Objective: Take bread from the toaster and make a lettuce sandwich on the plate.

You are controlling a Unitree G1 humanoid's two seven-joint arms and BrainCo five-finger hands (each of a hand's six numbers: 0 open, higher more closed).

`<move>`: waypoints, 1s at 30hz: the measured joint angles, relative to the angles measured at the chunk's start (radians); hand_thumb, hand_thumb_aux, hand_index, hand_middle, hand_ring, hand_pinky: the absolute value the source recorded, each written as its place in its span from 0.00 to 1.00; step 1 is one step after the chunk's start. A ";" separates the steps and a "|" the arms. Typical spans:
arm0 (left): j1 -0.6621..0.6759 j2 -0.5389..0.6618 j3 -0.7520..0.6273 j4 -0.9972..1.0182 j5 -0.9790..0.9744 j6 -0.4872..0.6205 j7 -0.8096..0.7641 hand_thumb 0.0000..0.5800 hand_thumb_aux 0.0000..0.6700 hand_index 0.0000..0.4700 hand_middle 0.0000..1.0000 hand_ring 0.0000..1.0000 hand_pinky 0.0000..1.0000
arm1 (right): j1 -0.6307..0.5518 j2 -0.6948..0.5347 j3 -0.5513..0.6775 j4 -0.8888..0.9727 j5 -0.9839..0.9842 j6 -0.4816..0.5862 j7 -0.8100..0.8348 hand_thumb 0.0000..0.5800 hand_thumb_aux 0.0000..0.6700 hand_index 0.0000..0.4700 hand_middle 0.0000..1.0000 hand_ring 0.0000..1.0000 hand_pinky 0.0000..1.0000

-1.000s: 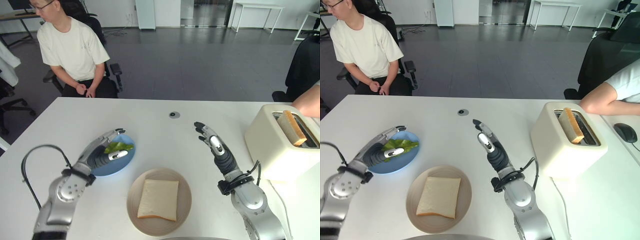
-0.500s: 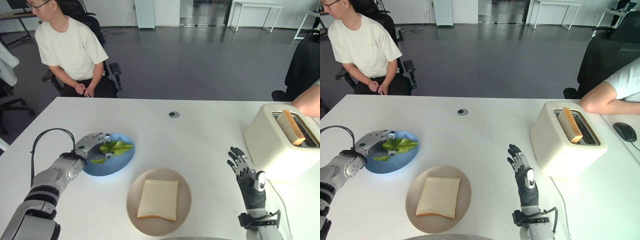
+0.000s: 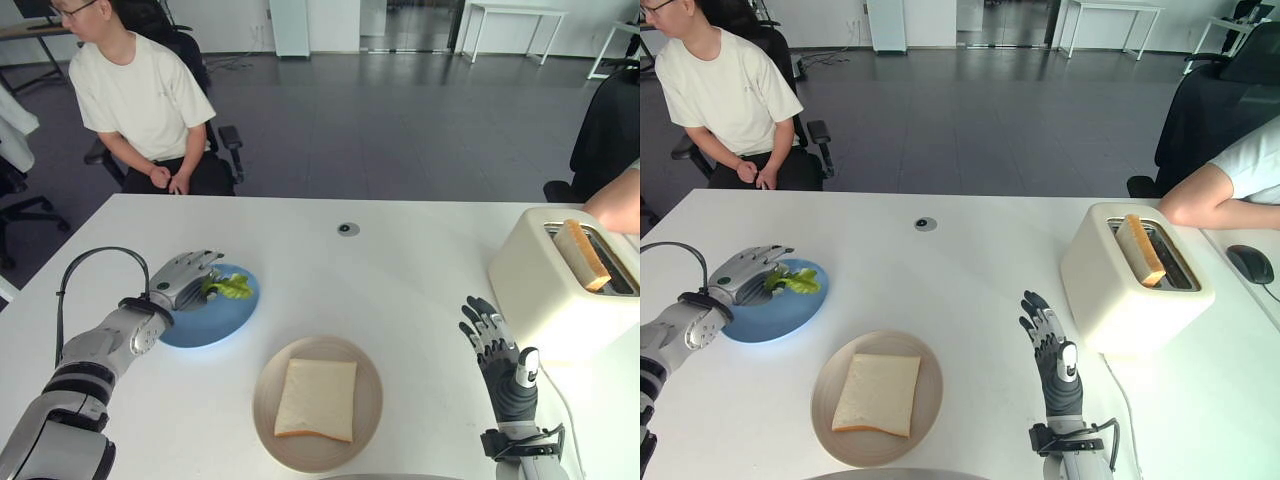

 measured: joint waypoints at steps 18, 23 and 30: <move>0.631 -0.025 0.032 -0.972 -0.171 -0.006 -0.466 1.00 1.00 1.00 0.00 0.00 0.00 | -0.093 -0.008 -0.112 -0.018 -0.001 0.044 -0.020 0.00 0.00 0.00 0.00 0.00 0.00; 0.658 -0.032 0.034 -1.014 -0.162 -0.023 -0.504 0.00 0.00 0.00 0.00 0.00 0.00 | -0.111 -0.009 -0.111 -0.017 -0.013 0.044 -0.017 0.00 0.00 0.00 0.00 0.00 0.00; 0.660 -0.062 0.119 -1.062 -0.193 -0.005 -0.517 0.00 0.00 0.00 0.00 0.00 0.00 | -0.162 -0.036 -0.113 -0.083 -0.273 0.064 -0.067 0.00 0.00 0.00 0.00 0.00 0.00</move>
